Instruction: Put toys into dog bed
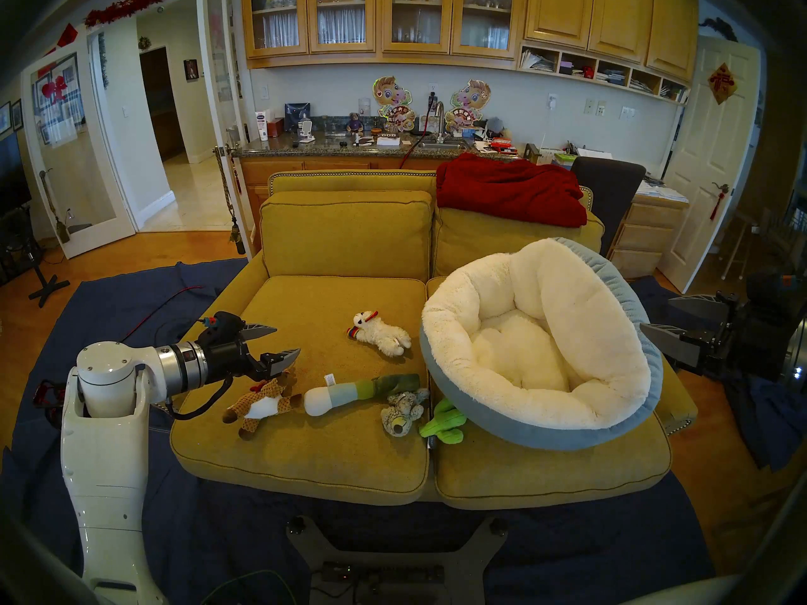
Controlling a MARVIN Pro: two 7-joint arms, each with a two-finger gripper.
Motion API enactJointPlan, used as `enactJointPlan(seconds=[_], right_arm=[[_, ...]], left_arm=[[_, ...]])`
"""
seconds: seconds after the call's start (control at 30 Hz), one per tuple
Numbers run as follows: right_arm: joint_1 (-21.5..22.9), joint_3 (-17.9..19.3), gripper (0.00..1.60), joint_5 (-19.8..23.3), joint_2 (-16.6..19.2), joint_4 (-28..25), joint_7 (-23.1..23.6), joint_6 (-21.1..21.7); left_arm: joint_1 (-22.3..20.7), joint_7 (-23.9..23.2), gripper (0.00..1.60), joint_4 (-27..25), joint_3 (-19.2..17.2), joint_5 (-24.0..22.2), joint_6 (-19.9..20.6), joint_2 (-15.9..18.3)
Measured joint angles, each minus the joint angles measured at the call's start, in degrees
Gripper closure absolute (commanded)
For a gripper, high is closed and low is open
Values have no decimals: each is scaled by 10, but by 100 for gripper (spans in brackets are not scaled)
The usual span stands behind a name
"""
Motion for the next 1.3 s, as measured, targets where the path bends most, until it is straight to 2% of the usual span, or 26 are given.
enactJointPlan(seconds=[0.3, 0.73, 1.0, 1.3], right_arm=[[0, 0, 0, 0, 0, 0, 0, 0], [0, 0, 0, 0, 0, 0, 0, 0], [0, 0, 0, 0, 0, 0, 0, 0], [0, 0, 0, 0, 0, 0, 0, 0]], left_arm=[[8, -9, 0, -12, -8, 0, 1, 1], [44, -31, 0, -46, -32, 5, 45, 14], [55, -33, 0, -51, -27, 35, 61, 27], [57, -21, 0, -58, -2, 78, 85, 35]])
